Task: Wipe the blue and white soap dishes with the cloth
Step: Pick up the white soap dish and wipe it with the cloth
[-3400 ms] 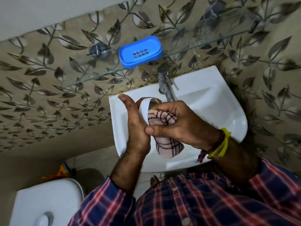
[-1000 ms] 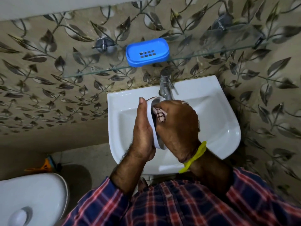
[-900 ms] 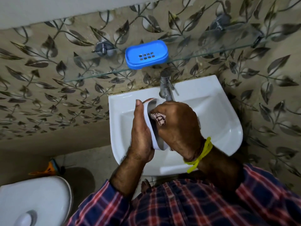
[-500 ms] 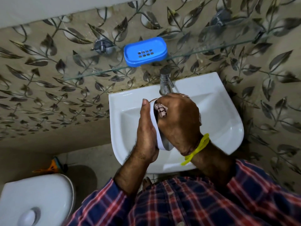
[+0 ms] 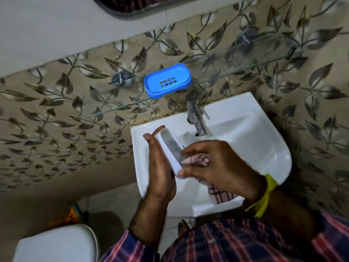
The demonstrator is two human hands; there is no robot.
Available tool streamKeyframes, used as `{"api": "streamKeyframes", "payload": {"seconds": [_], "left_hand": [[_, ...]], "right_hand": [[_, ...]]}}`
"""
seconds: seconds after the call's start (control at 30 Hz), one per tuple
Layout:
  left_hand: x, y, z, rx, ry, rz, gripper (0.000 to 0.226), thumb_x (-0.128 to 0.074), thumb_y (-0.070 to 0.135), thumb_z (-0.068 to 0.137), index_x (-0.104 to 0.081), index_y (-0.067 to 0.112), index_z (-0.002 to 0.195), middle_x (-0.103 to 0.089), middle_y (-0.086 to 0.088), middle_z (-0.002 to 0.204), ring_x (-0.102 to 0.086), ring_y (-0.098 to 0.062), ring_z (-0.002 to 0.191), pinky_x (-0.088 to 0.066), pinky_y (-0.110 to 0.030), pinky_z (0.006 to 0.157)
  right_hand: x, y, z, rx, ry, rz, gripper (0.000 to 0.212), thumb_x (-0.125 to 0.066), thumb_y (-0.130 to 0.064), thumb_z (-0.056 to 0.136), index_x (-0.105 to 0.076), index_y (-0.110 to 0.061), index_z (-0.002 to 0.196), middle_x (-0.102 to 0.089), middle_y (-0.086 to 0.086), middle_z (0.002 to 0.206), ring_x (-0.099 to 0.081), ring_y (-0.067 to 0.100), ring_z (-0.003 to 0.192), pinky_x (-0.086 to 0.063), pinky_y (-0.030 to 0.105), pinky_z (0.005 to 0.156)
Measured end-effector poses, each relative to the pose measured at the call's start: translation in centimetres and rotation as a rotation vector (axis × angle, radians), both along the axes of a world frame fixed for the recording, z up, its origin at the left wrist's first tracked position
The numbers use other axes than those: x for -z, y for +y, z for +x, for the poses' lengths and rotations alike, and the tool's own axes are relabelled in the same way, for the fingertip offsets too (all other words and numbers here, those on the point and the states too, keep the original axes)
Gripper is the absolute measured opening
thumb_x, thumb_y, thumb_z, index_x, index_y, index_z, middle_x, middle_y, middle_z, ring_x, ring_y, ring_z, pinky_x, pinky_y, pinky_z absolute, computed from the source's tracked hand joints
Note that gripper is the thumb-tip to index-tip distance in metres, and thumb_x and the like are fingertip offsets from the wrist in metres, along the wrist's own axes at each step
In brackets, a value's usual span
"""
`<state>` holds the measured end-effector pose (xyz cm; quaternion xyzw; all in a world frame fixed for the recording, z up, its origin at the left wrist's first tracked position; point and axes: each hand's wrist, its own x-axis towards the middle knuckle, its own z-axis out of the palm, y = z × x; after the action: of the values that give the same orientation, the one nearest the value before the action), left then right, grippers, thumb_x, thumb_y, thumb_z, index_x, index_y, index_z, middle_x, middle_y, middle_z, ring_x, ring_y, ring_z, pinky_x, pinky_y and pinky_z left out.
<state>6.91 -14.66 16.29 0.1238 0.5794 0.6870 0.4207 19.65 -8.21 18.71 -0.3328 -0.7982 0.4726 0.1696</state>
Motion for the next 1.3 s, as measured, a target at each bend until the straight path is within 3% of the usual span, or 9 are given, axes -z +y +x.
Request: {"api": "streamKeyframes", "payload": {"seconds": [0.17,0.27,0.4,0.47,0.57,0.67,0.87,1.03,1.3], "left_hand": [[0.4,-0.7,0.7,0.136,0.24,-0.032,0.076,-0.039,0.086,0.079,-0.053,0.042,0.14,-0.048,-0.008,0.156,-0.042,-0.028,0.147,-0.035,-0.051,0.12],[-0.3,-2.1,-1.5,0.388,0.844,-0.004,0.065,-0.053,0.064,0.092,-0.04,0.036,0.149,-0.039,0.002,0.157,-0.034,-0.007,0.148,-0.031,-0.027,0.119],[-1.2,-2.1,-4.4,0.754,1.544,0.036,0.057,-0.087,0.056,0.066,-0.069,0.015,0.1,-0.054,-0.009,0.151,-0.047,-0.026,0.144,-0.026,-0.047,0.122],[-1.1,-1.8,-3.8,0.682,1.497,-0.075,0.039,-0.091,0.044,0.065,-0.073,0.018,0.088,-0.079,0.004,0.105,-0.073,-0.02,0.1,-0.048,-0.03,0.1],[-0.1,-1.9,-2.0,0.358,1.197,-0.268,0.029,-0.08,0.041,0.067,-0.054,0.029,0.067,-0.052,0.011,0.055,-0.048,-0.016,0.056,-0.039,-0.035,0.055],[1.2,-1.8,-0.2,0.212,0.963,-0.283,0.026,-0.078,0.037,0.068,-0.056,0.04,0.081,-0.064,0.017,0.072,-0.058,-0.003,0.066,-0.047,-0.024,0.061],[2.4,-2.2,0.5,0.109,0.736,-0.174,0.006,-0.064,0.014,0.071,-0.069,0.016,0.069,-0.071,-0.005,0.066,-0.066,-0.016,0.067,-0.054,-0.037,0.062],[2.3,-2.2,1.0,0.037,0.791,-0.169,0.031,-0.08,0.008,0.075,-0.064,0.033,0.067,-0.065,0.02,0.06,-0.054,0.006,0.056,-0.042,-0.012,0.056],[2.6,-2.5,1.0,-0.004,0.684,-0.211,0.034,-0.081,0.01,0.08,-0.058,0.02,0.058,-0.048,0.013,0.051,-0.039,-0.003,0.051,-0.036,-0.021,0.05]], "right_hand": [[-0.3,-0.6,-0.3,-0.12,-0.187,0.197,0.02,-0.08,-0.04,0.073,-0.065,-0.025,0.075,-0.065,-0.007,0.068,-0.064,0.011,0.073,-0.052,0.031,0.071],[-1.7,2.0,1.3,-0.316,-0.29,0.101,0.02,-0.084,-0.03,0.073,-0.065,-0.027,0.073,-0.062,-0.013,0.062,-0.059,0.003,0.064,-0.043,0.016,0.063],[-3.9,6.0,1.6,-0.615,-0.342,0.057,0.016,-0.084,-0.007,0.076,-0.076,-0.005,0.09,-0.067,-0.014,0.068,-0.062,-0.002,0.065,-0.04,0.006,0.06],[-4.7,7.7,1.4,-0.543,-0.295,0.046,0.02,-0.082,0.001,0.075,-0.077,-0.001,0.095,-0.069,-0.018,0.068,-0.065,-0.006,0.063,-0.046,0.006,0.06],[-3.9,8.2,1.5,-0.074,-0.086,0.227,0.03,-0.082,-0.005,0.075,-0.077,-0.011,0.104,-0.078,-0.005,0.094,-0.071,0.006,0.087,-0.056,0.026,0.085],[-2.0,3.9,0.7,0.258,0.126,0.422,0.021,-0.076,-0.003,0.079,-0.077,-0.009,0.099,-0.077,0.006,0.095,-0.07,0.021,0.09,-0.052,0.032,0.088],[0.7,-3.5,-0.2,-0.136,0.037,0.638,0.046,-0.066,0.007,0.07,-0.072,-0.007,0.114,-0.069,0.01,0.119,-0.062,0.032,0.103,-0.052,0.04,0.089],[-0.1,-0.5,-1.4,-0.027,0.027,0.605,0.039,-0.052,0.002,0.075,-0.074,-0.007,0.106,-0.072,0.007,0.108,-0.063,0.035,0.097,-0.055,0.046,0.082],[1.0,0.1,-1.6,0.003,0.047,0.581,0.041,-0.061,0.014,0.072,-0.075,-0.006,0.105,-0.074,0.007,0.105,-0.062,0.023,0.102,-0.045,0.028,0.091]]}}
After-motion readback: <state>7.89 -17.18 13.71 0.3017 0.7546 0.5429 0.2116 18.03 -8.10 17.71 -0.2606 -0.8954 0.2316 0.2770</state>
